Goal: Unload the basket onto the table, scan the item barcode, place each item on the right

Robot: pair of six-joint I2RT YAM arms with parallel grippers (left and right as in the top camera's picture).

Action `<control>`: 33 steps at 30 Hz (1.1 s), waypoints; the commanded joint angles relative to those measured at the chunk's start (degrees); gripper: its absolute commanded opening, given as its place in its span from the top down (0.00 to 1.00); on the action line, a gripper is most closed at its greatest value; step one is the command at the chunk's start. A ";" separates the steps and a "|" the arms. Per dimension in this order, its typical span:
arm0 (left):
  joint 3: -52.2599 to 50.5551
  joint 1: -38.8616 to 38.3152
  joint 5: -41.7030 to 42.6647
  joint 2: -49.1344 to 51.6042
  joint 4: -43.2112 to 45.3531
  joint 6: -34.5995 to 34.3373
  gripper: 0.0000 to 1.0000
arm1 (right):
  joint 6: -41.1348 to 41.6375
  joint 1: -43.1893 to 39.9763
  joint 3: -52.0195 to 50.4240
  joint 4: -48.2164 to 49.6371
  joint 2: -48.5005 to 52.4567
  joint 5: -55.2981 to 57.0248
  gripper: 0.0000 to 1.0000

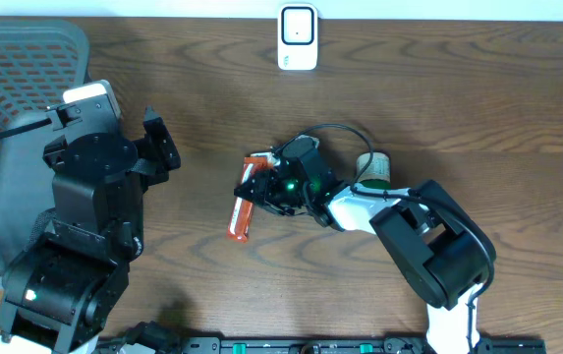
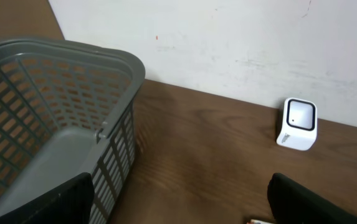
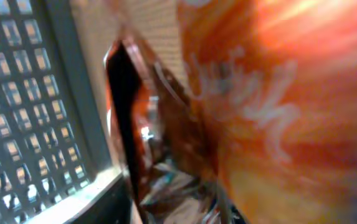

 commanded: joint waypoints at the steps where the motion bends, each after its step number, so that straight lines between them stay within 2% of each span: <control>1: -0.57 0.13 -0.57 -0.22 0.02 -0.26 0.11 | -2.21 1.09 -2.62 -2.25 4.68 5.07 0.73; 4: -0.57 0.13 -0.57 -0.22 0.02 -0.26 0.11 | -4.76 1.09 -2.62 -1.44 4.66 5.07 0.90; 8: -0.57 0.13 -0.57 -0.22 0.02 -0.26 0.11 | -6.12 0.92 -2.62 0.94 4.55 0.85 0.99; 14: -0.57 0.13 -0.57 -0.22 0.02 -0.26 0.11 | -6.47 -1.62 -2.62 7.21 3.04 -12.35 0.99; 22: -0.57 0.13 -0.57 -0.22 0.02 -0.26 0.11 | -6.95 -10.54 -2.62 7.45 -3.91 -34.10 0.99; 27: -0.57 0.13 -0.57 -0.22 0.02 -0.26 0.11 | -2.71 -14.97 -2.62 7.45 -11.32 -40.04 0.98; 33: -0.57 0.13 -0.57 -0.22 0.02 -0.26 0.11 | 0.50 -18.14 -2.62 7.43 -20.74 -41.09 0.93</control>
